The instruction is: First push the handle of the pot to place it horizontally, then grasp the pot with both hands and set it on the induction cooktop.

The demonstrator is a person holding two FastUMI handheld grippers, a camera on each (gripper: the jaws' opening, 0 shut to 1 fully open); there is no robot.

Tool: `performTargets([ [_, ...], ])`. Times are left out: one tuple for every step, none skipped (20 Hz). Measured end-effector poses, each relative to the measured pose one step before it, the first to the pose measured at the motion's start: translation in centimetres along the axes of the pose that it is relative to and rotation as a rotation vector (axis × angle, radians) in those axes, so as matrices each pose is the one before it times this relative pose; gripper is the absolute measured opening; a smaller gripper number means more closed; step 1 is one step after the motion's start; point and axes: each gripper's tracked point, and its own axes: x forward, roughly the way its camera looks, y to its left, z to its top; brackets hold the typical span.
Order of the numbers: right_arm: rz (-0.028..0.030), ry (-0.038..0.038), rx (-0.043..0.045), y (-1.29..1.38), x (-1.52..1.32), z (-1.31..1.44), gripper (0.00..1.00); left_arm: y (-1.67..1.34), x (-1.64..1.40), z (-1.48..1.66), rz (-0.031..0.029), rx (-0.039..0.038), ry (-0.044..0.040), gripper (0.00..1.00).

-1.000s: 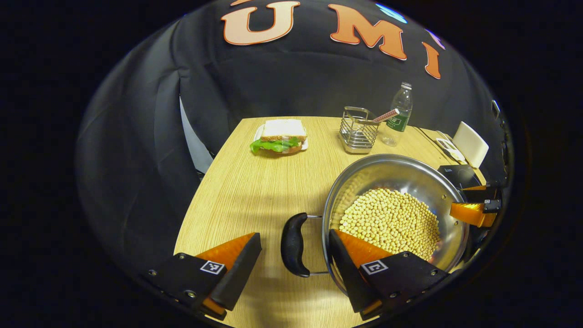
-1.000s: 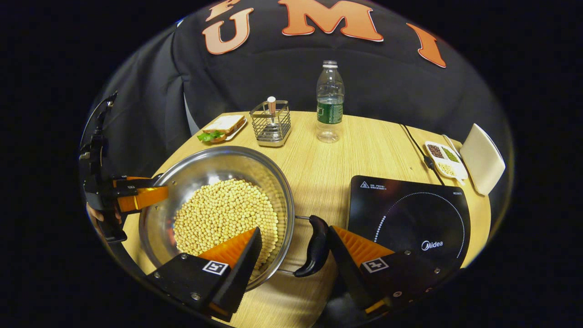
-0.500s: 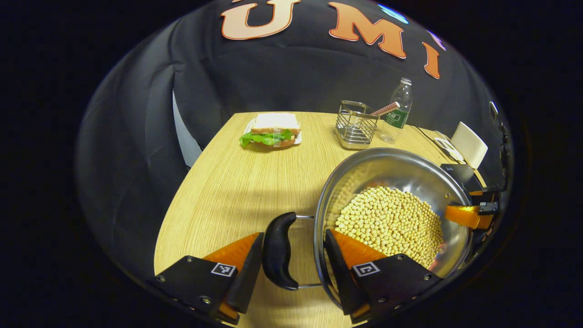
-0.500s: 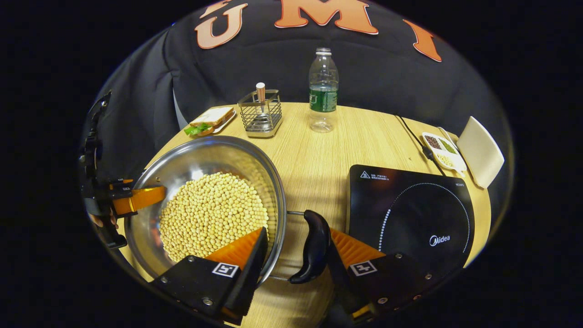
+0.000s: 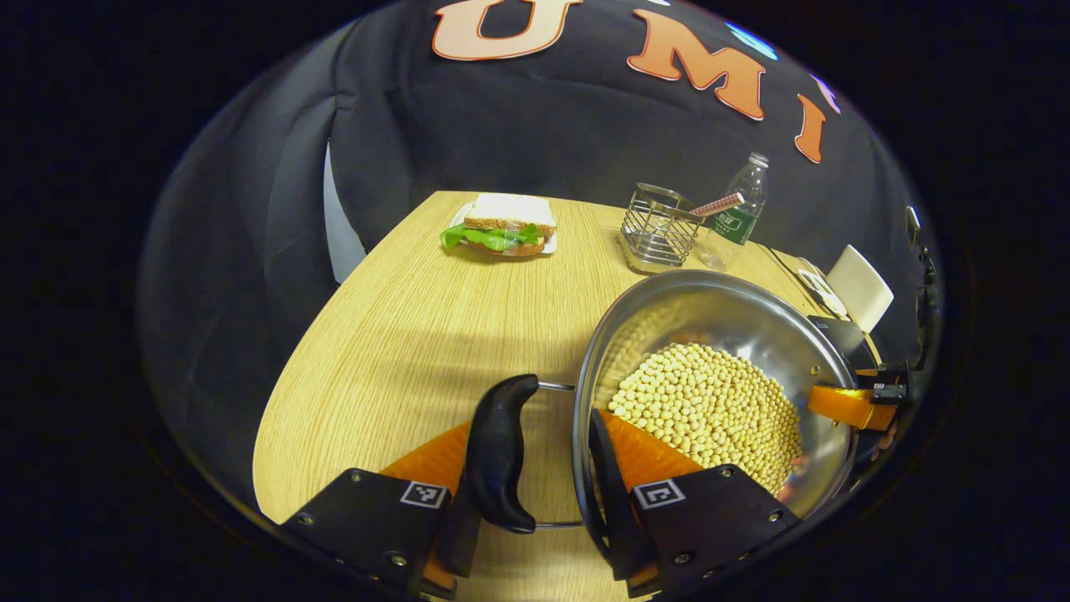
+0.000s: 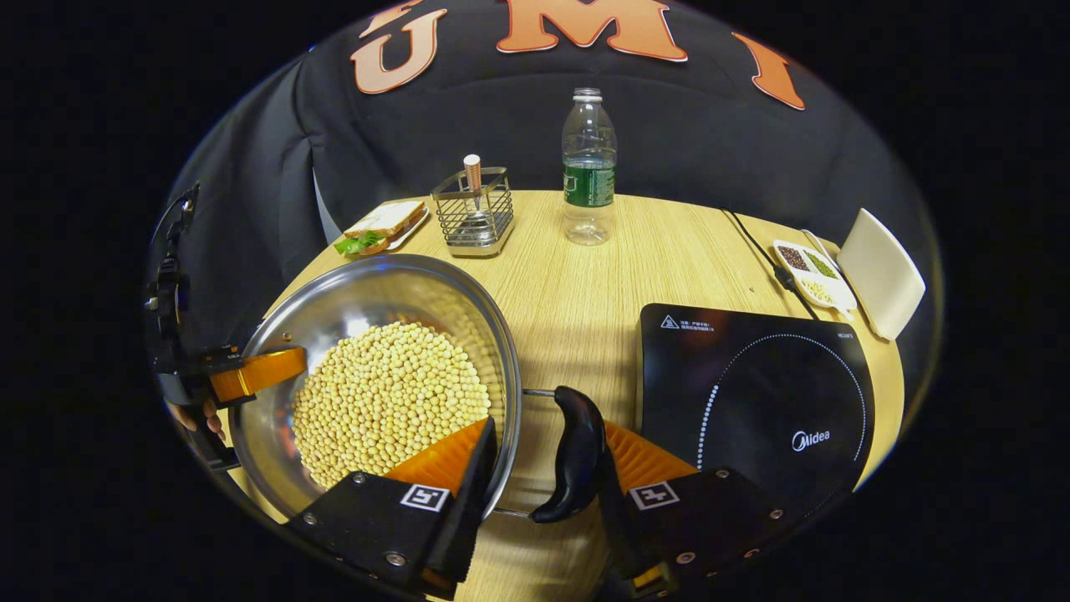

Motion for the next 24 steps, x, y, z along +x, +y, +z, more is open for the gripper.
performTargets([
  [-0.00018,-0.0012,0.00006,0.004,-0.008,0.109,0.64,-0.104,0.049,-0.022,-0.0008,-0.01085,0.00423,0.66],
  [0.00017,0.00142,0.00008,0.042,0.04,0.031,0.64,0.046,0.159,-0.465,0.00471,-0.00006,0.01122,0.66],
  [-0.00277,0.00149,0.00559,-0.098,-0.053,0.096,0.64,0.008,-0.081,0.036,0.00622,0.00659,0.00552,0.7],
  [-0.00213,-0.00132,-0.00214,0.018,0.005,0.029,0.62,0.088,-0.041,0.108,0.00785,-0.00734,-0.0013,0.66],
  [-0.00312,0.00494,-0.00502,-0.065,-0.002,0.067,0.6,-0.096,-0.031,0.118,0.00788,-0.00564,-0.00311,0.7],
  [-0.00286,0.00544,-0.00314,-0.05,-0.057,0.005,0.59,0.062,-0.082,0.106,0.01042,-0.00231,-0.00506,0.66],
  [-0.00057,0.00262,-0.0043,-0.054,0.03,0.067,0.58,-0.009,-0.179,0.168,0.01252,-0.00389,-0.00737,0.63],
  [0.00043,0.00536,-0.00444,-0.024,-0.165,-0.098,0.57,-0.036,0.018,-0.092,0.0084,0.00197,0.00404,0.67],
  [0.00152,0.00089,-0.00238,-0.117,-0.16,0.068,0.56,-0.094,-0.247,-0.126,0.00527,0.00752,-0.00539,0.61],
  [0.00429,-0.00031,0.00116,-0.053,-0.059,0.0,0.56,-0.07,-0.138,0.062,0.00803,0.00657,-0.00184,0.61],
  [0.00666,0.00416,0.00243,-0.094,-0.183,0.011,0.55,-0.178,-0.089,0.156,0.00807,0.00202,-0.00658,0.65],
  [0.00765,0.00163,0.00394,0.022,-0.367,-0.009,0.55,-0.234,-0.523,0.375,0.0075,0.00073,-0.00606,0.6],
  [0.00453,-0.01141,-0.00189,-0.098,-0.26,0.373,0.54,-0.259,-0.178,0.405,0.00544,0.00419,-0.01468,0.6],
  [0.00233,-0.02026,-0.00543,-0.144,-0.512,0.445,0.55,-0.204,-0.762,0.324,0.00532,-0.00626,-0.01413,0.6],
  [0.00173,-0.02153,0.00061,-0.188,-0.591,0.593,0.54,0.42,-1.651,0.744,0.00387,0.0113,-0.02044,0.55],
  [0.00435,-0.0184,0.00313,-0.114,-0.527,0.413,0.54,0.001,-1.094,0.547,0.00326,0.00407,-0.02136,0.6],
  [0.00458,-0.01125,0.00183,-0.236,-0.555,0.392,0.54,-0.117,-1.326,0.819,0.00483,0.00828,-0.01584,0.59],
  [0.00447,-0.01025,0.00206,-0.303,-0.628,0.311,0.5,0.015,-1.008,0.653,0.00386,0.00936,-0.01489,0.59],
  [0.00325,-0.00945,0.00125,-0.32,-0.508,0.358,0.5,-0.147,-0.85,0.466,0.00277,0.00562,-0.0134,0.59],
  [0.00231,-0.00624,0.00094,-0.437,-0.602,0.169,0.54,-0.387,-0.835,0.594,0.00193,0.00437,-0.00743,0.59],
  [0.00002,-0.00625,0.00366,-0.472,-0.5,0.279,0.54,-1.036,-0.137,0.462,0.00002,0.00321,-0.00407,0.55],
  [-0.00095,-0.00661,-0.00039,-0.536,-0.583,0.244,0.54,-0.903,0.245,0.399,-0.00269,0.00577,-0.00721,0.59],
  [-0.00296,-0.00785,-0.00061,-0.601,-0.615,0.42,0.54,-1.029,-0.04,0.308,-0.00348,0.00348,-0.00373,0.59],
  [-0.00316,-0.00624,-0.00141,-0.622,-0.561,0.287,0.5,-0.888,0.023,0.455,-0.00375,0.00273,-0.00599,0.59],
])
